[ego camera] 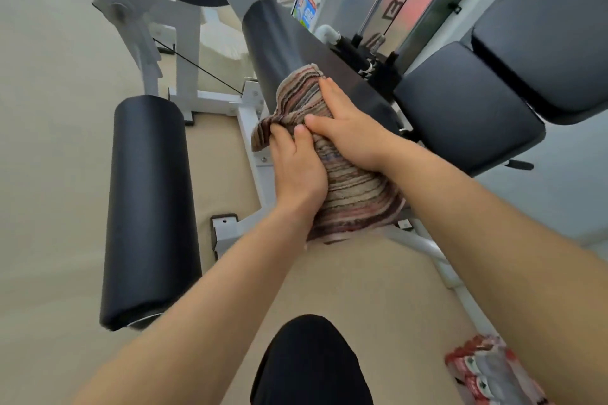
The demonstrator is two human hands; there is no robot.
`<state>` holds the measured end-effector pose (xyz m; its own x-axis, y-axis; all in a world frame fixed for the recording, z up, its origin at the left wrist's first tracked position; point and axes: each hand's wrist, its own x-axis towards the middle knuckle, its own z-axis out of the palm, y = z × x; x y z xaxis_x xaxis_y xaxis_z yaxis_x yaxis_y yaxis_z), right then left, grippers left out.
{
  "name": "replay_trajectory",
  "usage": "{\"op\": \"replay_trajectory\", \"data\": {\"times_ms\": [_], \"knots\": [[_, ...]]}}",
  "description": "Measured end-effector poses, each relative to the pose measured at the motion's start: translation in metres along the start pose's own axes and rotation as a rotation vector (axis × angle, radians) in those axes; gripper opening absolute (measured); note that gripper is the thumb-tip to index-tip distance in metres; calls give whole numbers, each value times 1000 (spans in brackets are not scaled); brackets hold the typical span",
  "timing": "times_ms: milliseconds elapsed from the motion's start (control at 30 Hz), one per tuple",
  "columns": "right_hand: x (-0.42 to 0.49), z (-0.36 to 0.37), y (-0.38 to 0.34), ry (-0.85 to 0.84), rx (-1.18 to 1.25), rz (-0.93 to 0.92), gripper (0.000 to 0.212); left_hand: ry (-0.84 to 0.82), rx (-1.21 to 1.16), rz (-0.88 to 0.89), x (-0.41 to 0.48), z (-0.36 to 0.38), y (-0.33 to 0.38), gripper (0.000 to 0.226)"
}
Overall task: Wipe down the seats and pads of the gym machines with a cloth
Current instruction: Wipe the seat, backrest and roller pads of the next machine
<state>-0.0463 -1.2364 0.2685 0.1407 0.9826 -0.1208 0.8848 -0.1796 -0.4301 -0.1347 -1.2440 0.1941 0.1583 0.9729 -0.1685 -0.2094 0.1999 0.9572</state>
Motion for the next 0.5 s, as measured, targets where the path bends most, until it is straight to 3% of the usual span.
{"op": "replay_trajectory", "data": {"times_ms": [333,500], "knots": [[179,-17,-11,53,-35,-41,52,79,640,116,200,3,57,39],[254,-18,-18,51,-119,-47,50,65,363,6,278,0,66,48]]}}
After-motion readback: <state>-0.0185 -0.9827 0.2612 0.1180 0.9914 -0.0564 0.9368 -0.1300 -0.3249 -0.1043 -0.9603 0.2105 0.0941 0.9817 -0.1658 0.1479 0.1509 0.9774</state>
